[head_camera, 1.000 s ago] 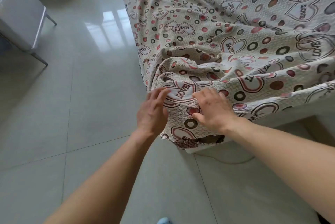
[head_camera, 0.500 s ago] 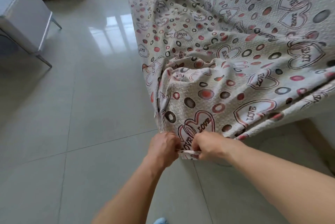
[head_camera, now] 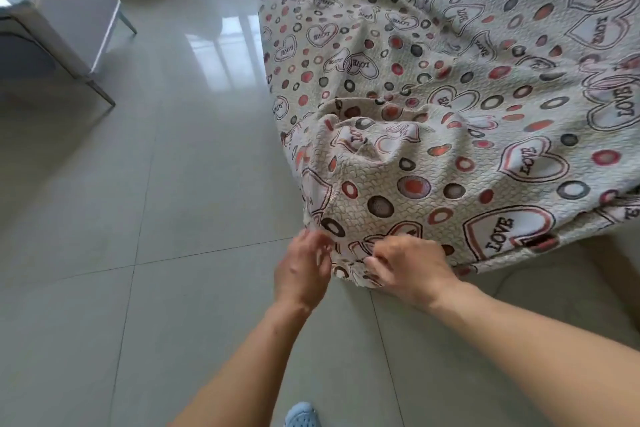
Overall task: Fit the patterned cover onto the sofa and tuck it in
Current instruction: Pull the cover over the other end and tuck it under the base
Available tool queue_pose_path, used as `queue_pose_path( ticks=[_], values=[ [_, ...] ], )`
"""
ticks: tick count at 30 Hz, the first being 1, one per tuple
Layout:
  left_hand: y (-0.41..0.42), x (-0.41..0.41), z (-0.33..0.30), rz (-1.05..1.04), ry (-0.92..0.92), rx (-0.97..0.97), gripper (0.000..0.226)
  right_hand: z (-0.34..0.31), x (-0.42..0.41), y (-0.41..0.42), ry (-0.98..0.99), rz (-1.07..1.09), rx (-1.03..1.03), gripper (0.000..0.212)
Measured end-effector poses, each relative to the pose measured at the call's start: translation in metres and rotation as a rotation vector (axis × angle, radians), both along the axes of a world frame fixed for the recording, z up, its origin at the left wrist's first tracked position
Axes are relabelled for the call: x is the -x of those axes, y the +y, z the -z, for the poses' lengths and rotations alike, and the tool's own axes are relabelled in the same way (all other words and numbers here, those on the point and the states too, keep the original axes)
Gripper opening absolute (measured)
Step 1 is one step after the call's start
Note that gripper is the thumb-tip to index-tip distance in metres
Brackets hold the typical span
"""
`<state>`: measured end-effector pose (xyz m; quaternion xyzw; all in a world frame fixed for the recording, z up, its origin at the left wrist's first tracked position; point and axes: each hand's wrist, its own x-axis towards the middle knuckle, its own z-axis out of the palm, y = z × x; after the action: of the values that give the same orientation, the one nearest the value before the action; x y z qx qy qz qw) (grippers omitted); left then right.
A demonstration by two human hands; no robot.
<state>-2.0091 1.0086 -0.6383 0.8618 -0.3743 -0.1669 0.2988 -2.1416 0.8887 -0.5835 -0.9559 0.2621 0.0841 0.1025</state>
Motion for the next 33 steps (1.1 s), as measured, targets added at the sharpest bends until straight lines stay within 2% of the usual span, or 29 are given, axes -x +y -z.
queue_pose_path(
  ticks=[2,3,4,6,8,9,11,14,17,18,23,26,28,29,31,33],
  values=[
    [-0.016,-0.012,-0.01,-0.145,-0.012,0.131,0.024,-0.004,-0.009,-0.011,-0.279,0.049,0.046,0.019],
    [-0.025,-0.018,-0.013,-0.151,-0.002,0.159,0.03,-0.006,-0.016,-0.018,-0.375,0.071,0.066,0.02],
    [-0.035,-0.023,-0.017,-0.126,0.018,0.16,0.035,-0.008,-0.024,-0.025,-0.39,0.103,0.08,0.029],
    [-0.051,-0.029,-0.019,-0.068,0.045,0.086,0.033,-0.011,-0.039,-0.033,-0.226,0.139,0.072,0.048],
    [-0.061,-0.032,-0.018,-0.048,0.002,0.005,0.019,-0.014,-0.053,-0.034,-0.122,0.142,0.078,0.034],
    [-0.063,-0.033,-0.018,-0.044,-0.024,-0.019,0.012,-0.015,-0.057,-0.034,-0.115,0.135,0.075,0.023],
    [-0.058,-0.032,-0.017,-0.009,-0.049,-0.061,0.004,-0.018,-0.057,-0.032,-0.108,0.138,0.027,0.015],
    [-0.032,-0.023,-0.006,0.081,-0.067,-0.1,0.012,-0.017,-0.042,-0.025,0.003,0.087,-0.126,0.017],
    [-0.013,-0.007,0.008,0.121,-0.028,-0.054,0.014,-0.012,-0.023,-0.009,0.133,-0.003,-0.18,0.012],
    [-0.012,-0.003,0.013,0.122,-0.012,-0.048,0.012,-0.011,-0.019,-0.004,0.161,-0.029,-0.183,0.009],
    [-0.013,0.003,0.027,0.082,0.031,-0.105,0.014,-0.008,-0.017,0.003,0.266,-0.144,-0.077,0.023],
    [-0.019,-0.012,0.027,-0.147,0.233,-0.108,0.017,-0.012,-0.021,0.003,0.173,-0.12,-0.017,0.028],
    [-0.027,-0.022,0.02,-0.392,0.507,0.043,0.015,-0.016,-0.023,-0.001,-0.026,0.005,0.029,0.035],
    [-0.033,-0.025,0.017,-0.471,0.654,0.129,0.024,-0.017,-0.025,-0.004,-0.137,0.08,0.044,0.035],
    [-0.045,-0.026,0.011,-0.525,0.876,0.256,0.037,-0.016,-0.029,-0.011,-0.329,0.219,0.028,0.031],
    [-0.056,-0.027,0.011,-0.551,0.913,0.31,0.031,-0.013,-0.035,-0.016,-0.305,0.3,0.004,0.041]
  ],
)
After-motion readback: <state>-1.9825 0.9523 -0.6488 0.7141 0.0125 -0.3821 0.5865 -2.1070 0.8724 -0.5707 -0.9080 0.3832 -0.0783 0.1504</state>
